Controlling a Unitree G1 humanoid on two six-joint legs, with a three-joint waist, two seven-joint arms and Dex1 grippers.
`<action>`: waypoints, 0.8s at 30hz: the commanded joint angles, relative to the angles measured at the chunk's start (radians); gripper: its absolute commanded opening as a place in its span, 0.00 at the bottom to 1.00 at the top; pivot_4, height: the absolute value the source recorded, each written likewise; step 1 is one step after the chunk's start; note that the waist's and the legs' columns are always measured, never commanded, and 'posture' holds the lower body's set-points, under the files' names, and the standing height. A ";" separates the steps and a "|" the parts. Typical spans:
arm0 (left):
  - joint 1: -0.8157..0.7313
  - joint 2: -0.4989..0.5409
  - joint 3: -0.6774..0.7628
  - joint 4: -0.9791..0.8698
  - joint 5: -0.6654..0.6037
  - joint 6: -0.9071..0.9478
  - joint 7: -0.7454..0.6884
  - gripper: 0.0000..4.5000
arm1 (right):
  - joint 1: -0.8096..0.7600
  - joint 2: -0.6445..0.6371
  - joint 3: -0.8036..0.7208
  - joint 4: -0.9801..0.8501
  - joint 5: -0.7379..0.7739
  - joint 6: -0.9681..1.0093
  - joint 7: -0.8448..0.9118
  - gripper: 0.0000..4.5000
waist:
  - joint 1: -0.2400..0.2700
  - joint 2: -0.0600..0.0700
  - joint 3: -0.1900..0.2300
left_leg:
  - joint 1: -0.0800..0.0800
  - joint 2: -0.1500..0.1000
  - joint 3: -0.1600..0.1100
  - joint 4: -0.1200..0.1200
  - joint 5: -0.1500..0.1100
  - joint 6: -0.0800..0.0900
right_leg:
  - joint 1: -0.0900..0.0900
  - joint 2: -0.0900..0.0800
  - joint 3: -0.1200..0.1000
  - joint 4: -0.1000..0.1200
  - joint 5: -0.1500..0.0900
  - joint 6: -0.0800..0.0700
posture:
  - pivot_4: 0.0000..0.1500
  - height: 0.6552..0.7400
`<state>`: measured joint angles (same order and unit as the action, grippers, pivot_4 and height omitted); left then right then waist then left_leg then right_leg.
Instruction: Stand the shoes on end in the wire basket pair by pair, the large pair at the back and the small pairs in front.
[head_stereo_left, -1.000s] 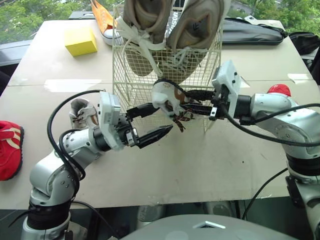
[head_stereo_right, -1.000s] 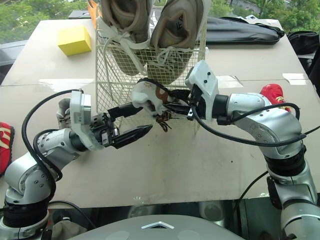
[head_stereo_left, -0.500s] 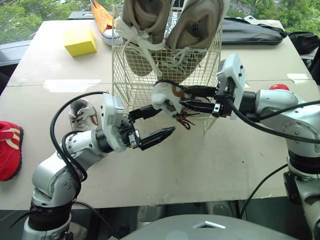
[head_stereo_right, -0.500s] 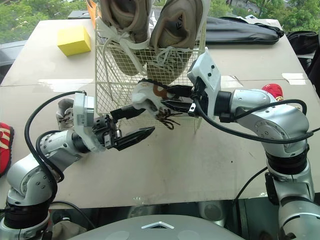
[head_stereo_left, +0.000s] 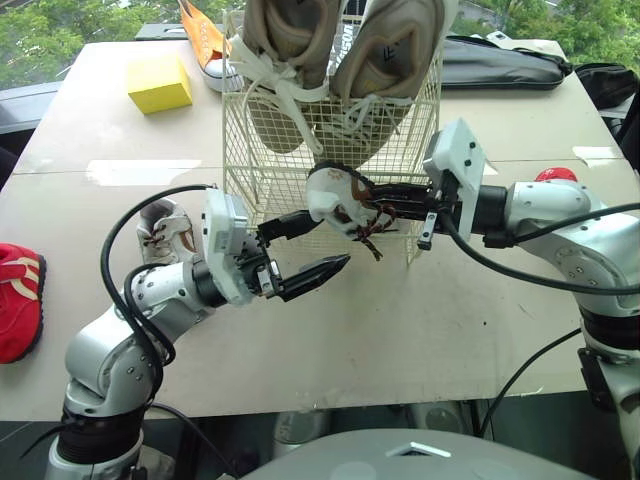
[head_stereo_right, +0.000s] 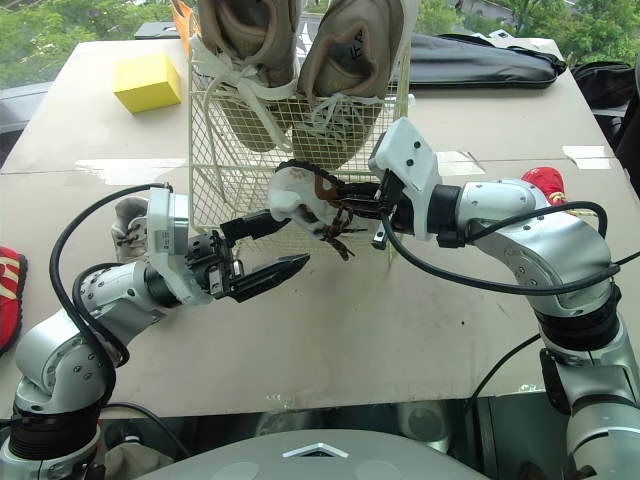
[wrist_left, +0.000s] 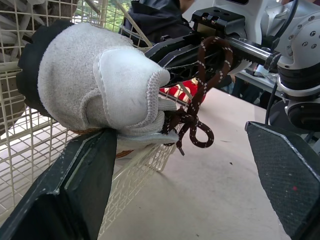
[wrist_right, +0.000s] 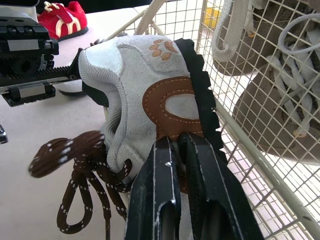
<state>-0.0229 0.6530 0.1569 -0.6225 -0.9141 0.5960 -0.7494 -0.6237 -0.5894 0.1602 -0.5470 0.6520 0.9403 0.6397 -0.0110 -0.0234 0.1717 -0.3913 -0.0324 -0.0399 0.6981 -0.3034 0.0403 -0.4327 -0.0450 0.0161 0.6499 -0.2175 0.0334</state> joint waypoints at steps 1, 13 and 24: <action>0.005 -0.003 0.005 -0.043 -0.007 -0.012 0.004 1.00 | -0.007 0.011 0.014 0.007 -0.012 0.001 0.000 0.01 | 0.000 0.000 0.000 | 0.000 0.000 0.000 0.000 0.000 0.000 | 0.000 0.000 0.000 0.000 0.000 0.000 | 1.00 1.00; 0.020 0.000 0.013 -0.054 -0.011 -0.011 0.020 1.00 | 0.028 0.002 -0.007 0.019 -0.048 -0.048 0.034 0.01 | -0.001 0.000 0.000 | 0.001 0.000 0.000 0.000 0.000 0.000 | 0.001 0.000 0.000 0.000 0.000 0.000 | 1.00 1.00; 0.034 -0.023 0.049 -0.045 -0.049 -0.025 0.028 1.00 | -0.001 0.079 -0.266 0.037 0.207 0.034 -0.038 0.01 | 0.001 0.001 0.000 | 0.000 0.000 0.000 0.000 0.000 0.000 | 0.001 0.000 0.000 0.000 0.000 0.000 | 1.00 1.00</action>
<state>0.0107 0.6372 0.1736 -0.6462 -0.9375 0.5902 -0.7236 -0.6169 -0.5229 -0.0498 -0.4971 0.8043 0.9665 0.6246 -0.0104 -0.0229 0.1717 -0.3909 -0.0323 -0.0401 0.6977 -0.3035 0.0403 -0.4321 -0.0451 0.0161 0.6493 -0.2175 0.0334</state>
